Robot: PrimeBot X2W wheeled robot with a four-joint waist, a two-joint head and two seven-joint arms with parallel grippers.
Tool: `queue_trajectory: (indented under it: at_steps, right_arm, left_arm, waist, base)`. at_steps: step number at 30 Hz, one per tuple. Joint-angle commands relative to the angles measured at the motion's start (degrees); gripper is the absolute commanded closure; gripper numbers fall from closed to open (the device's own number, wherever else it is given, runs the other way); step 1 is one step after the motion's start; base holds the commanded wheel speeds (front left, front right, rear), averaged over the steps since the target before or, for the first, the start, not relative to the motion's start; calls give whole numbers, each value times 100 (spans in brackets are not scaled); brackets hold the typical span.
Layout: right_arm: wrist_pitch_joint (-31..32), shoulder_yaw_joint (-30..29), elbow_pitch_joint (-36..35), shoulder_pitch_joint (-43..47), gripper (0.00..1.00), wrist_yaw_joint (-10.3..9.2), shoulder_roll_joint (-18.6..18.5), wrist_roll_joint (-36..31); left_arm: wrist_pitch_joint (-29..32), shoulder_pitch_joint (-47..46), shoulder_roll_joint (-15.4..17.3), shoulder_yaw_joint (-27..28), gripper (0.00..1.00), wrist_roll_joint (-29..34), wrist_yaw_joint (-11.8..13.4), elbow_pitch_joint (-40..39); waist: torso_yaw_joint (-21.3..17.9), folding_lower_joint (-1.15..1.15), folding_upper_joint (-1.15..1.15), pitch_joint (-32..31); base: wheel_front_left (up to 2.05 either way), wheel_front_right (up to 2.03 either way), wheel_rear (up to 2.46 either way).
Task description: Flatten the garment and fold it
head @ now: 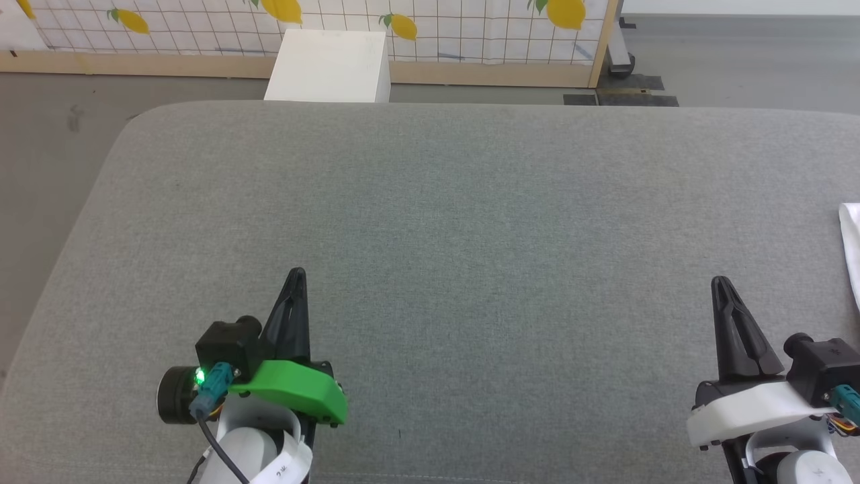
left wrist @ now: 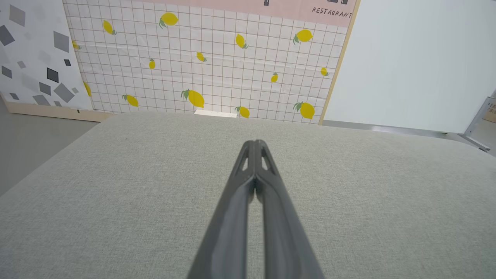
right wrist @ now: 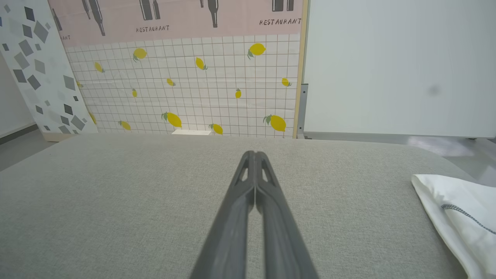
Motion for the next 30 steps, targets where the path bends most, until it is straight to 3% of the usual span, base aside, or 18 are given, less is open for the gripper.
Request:
queue_trajectory:
  at_steps: [1, 30]
  right_arm:
    - [37, 28, -25, -3, 100, -3, 11, -43]
    - [303, 192, -46, -5, 100, -6, 22, -192]
  left_arm:
    - [37, 106, -5, 37, 100, 76, -34, -44]
    - [374, 308, -8, 307, 100, 455, -71, -279]
  waist:
    - [3, 0, 0, -4]
    - [51, 0, 0, -82]
  base:
    - [0, 0, 0]
    - [0, 0, 0]
